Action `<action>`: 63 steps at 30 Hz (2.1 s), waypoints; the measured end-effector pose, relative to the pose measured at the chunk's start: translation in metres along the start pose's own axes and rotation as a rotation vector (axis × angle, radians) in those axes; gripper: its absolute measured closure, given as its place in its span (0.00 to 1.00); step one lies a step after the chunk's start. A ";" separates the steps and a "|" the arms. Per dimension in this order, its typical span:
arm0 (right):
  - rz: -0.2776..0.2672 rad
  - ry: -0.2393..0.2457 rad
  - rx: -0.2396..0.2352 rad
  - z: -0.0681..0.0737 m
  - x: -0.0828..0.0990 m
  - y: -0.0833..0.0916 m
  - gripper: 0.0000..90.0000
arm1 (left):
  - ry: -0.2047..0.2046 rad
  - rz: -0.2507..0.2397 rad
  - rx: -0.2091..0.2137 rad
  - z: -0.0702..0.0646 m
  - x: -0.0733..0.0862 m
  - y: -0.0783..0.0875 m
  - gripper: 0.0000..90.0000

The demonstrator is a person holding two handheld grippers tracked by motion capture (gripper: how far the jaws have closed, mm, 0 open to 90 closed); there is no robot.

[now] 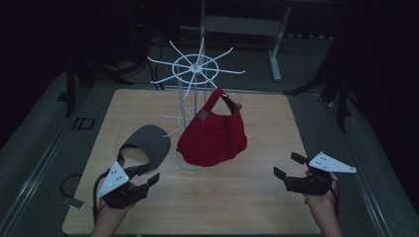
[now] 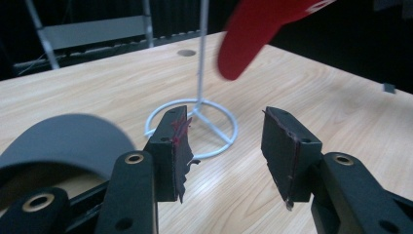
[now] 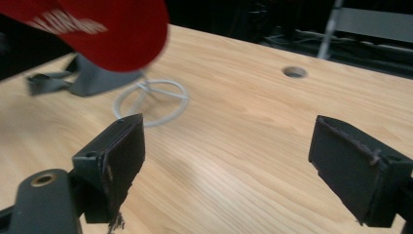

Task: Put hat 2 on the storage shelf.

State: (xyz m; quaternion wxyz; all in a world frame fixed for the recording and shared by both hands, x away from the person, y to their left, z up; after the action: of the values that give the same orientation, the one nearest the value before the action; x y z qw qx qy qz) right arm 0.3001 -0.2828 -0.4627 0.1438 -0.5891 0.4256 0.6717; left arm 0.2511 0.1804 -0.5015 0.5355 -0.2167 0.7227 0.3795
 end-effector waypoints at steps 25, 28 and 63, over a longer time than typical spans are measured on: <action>0.069 0.002 0.120 -0.024 0.097 0.000 0.15 | 0.120 0.272 -0.346 0.101 0.075 0.021 0.28; 0.088 -0.003 0.127 -0.026 0.106 0.001 0.15 | 0.106 0.302 -0.339 0.111 0.076 0.011 0.24; 0.093 -0.115 0.223 -0.045 0.127 -0.003 0.16 | 0.015 0.212 -0.379 0.114 0.035 0.011 0.99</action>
State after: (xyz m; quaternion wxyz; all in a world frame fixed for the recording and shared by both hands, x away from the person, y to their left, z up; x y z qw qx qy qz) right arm 0.2986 -0.3535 -0.5776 0.2012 -0.5098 0.5156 0.6586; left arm 0.3008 0.2796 -0.5470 0.4370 -0.2389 0.6611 0.5612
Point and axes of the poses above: each handheld gripper's, and its own axes: y roughly backward along the jaws, x roughly out of its underside, z roughly to its left, the point moved 5 cm from there along -y, roughly forward along the jaws, and after that the axes turned 6 degrees about y, right-handed, at the moved point
